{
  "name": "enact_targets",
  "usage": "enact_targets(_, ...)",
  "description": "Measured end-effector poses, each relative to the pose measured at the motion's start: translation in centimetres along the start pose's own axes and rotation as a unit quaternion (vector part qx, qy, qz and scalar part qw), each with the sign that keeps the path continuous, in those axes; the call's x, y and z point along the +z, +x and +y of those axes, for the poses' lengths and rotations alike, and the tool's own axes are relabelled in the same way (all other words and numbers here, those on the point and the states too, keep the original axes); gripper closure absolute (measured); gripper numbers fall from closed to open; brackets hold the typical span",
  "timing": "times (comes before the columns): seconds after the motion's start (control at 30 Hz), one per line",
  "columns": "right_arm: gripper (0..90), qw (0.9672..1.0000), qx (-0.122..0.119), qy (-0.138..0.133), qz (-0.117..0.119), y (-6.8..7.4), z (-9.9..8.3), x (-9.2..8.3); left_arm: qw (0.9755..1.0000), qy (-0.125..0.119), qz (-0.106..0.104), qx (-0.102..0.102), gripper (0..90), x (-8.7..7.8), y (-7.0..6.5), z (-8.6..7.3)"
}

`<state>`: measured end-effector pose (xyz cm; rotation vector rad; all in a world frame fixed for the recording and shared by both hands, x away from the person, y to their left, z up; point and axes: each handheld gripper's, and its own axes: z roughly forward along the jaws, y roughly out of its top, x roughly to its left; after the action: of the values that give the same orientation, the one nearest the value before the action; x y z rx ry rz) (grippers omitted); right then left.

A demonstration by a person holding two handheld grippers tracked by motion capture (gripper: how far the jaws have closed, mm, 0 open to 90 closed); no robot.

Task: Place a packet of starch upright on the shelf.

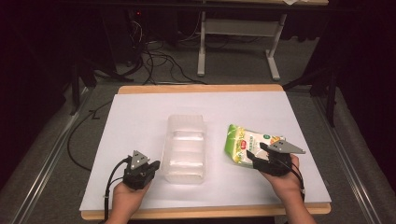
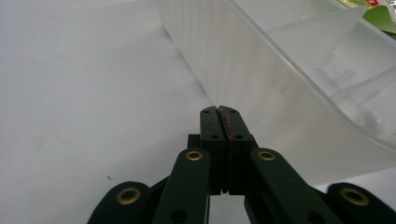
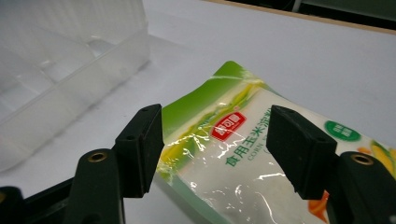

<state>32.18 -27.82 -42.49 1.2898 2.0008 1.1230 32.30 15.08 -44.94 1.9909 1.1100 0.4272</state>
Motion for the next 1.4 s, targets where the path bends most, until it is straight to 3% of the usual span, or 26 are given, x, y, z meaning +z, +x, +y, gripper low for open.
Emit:
enact_targets(0.4, 33.5, 0.9987, -0.020, 0.040, 0.026, 1.9, 0.4, 2.5, 0.9997, 0.000, -0.006, 0.023, 90.0, 0.5, -1.7, 0.1)
enact_targets(0.57, 35.5, 0.9972, -0.043, 0.053, 0.031, 3.0, 0.5, 3.8, 0.9994, 0.002, -0.011, 0.032, 90.0, 0.7, -2.1, 0.1)
enact_targets(0.67, 38.7, 0.9960, -0.057, 0.062, 0.029, 3.6, 0.5, 4.7, 0.9997, -0.006, -0.008, 0.023, 89.9, 0.5, -1.6, 0.3)
enact_targets(0.8, 39.5, 0.9943, -0.073, 0.076, 0.017, 4.0, 0.6, 6.3, 0.9999, -0.014, 0.002, 0.010, 74.4, 0.1, -0.7, 0.3)
enact_targets(0.87, 43.9, 0.9932, -0.078, 0.085, 0.017, 4.1, 0.6, 7.0, 0.9997, -0.022, 0.008, -0.002, 65.1, -0.3, -0.1, 0.3)
enact_targets(0.97, 45.0, 0.9906, -0.087, 0.104, 0.016, 4.4, 0.4, 8.0, 0.9993, -0.030, 0.010, -0.018, 58.1, -0.8, 0.8, 0.2)
enact_targets(1.07, 45.4, 0.9878, -0.107, 0.113, 0.007, 4.8, 0.1, 8.4, 0.9990, -0.034, 0.007, -0.028, 55.2, -0.9, 1.2, 0.1)
enact_targets(1.23, 49.4, 0.9830, -0.140, 0.117, -0.023, 5.6, -0.3, 8.9, 0.9994, -0.032, 0.006, -0.016, 53.1, -0.8, 0.8, 0.2)
enact_targets(1.4, 57.8, 0.9830, -0.141, 0.114, -0.029, 5.6, -0.3, 8.9, 0.9995, -0.032, 0.002, -0.008, 52.8, -0.7, 0.6, 0.1)
